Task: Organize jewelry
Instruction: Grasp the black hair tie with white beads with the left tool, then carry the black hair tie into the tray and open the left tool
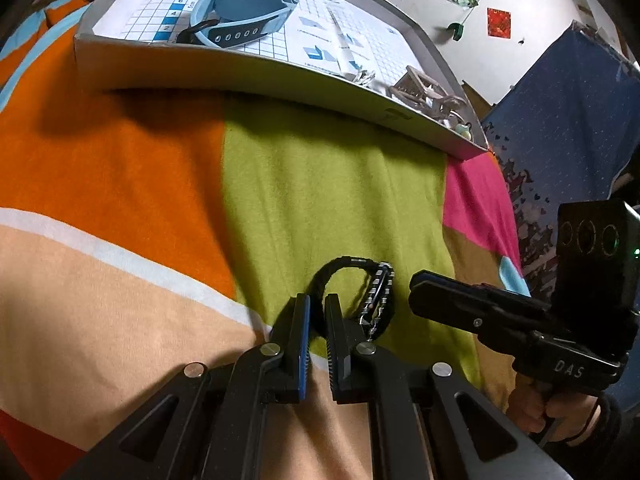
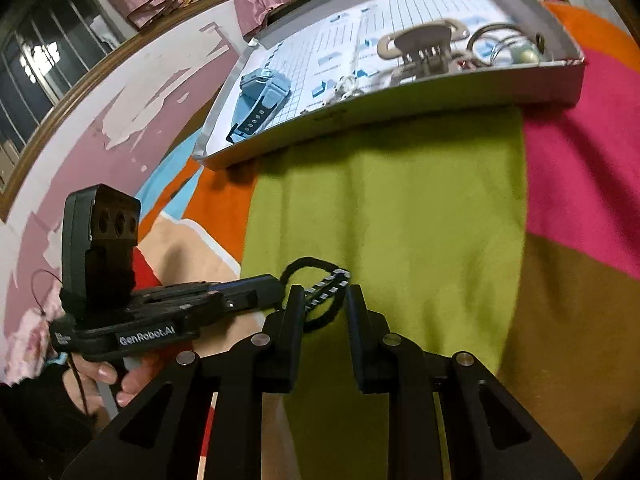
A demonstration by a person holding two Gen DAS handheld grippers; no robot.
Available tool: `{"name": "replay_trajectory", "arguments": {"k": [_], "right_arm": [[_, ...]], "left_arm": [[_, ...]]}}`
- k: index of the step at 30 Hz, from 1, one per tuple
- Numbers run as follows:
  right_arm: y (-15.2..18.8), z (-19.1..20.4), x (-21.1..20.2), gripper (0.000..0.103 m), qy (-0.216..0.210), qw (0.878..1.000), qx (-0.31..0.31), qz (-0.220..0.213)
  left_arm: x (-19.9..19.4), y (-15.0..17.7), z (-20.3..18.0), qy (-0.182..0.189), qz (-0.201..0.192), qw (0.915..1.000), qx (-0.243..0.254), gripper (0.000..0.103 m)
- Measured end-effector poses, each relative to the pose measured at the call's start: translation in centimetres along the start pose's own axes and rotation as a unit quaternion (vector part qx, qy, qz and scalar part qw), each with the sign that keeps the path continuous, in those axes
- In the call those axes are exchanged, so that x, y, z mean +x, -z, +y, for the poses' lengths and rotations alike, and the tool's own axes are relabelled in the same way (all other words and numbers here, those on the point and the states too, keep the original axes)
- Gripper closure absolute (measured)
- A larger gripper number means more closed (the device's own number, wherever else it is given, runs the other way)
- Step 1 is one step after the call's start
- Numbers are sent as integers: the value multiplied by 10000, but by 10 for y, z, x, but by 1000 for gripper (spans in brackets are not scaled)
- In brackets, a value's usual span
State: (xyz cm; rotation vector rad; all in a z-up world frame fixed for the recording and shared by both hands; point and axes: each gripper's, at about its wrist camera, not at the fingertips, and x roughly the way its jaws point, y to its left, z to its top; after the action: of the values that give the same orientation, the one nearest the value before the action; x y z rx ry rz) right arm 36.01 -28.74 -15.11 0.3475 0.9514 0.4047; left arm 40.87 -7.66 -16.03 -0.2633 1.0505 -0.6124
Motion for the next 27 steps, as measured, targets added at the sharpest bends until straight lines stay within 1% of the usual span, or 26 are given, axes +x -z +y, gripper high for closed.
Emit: {"name": "replay_trajectory", "arguments": {"k": [6, 12, 17, 22, 24, 27], "right_arm": [[3, 5, 13, 84, -109, 9997, 94, 183], [6, -4, 27, 84, -301, 9976, 516, 352], [5, -12, 37, 84, -464, 9945, 871, 342], [3, -15, 46, 84, -537, 9924, 1074, 267], [4, -13, 48, 92, -525, 9923, 1094, 242], [2, -14, 45, 93, -537, 9923, 1106, 143]], "left_arm": [[3, -1, 2, -56, 42, 10000, -40, 95], [4, -1, 3, -79, 55, 9999, -31, 96], [5, 0, 2, -78, 29, 10000, 18, 97], [4, 2, 2, -101, -24, 9999, 62, 97], [3, 3, 1, -134, -65, 9998, 97, 98], [2, 3, -2, -213, -85, 9996, 135, 98]]}}
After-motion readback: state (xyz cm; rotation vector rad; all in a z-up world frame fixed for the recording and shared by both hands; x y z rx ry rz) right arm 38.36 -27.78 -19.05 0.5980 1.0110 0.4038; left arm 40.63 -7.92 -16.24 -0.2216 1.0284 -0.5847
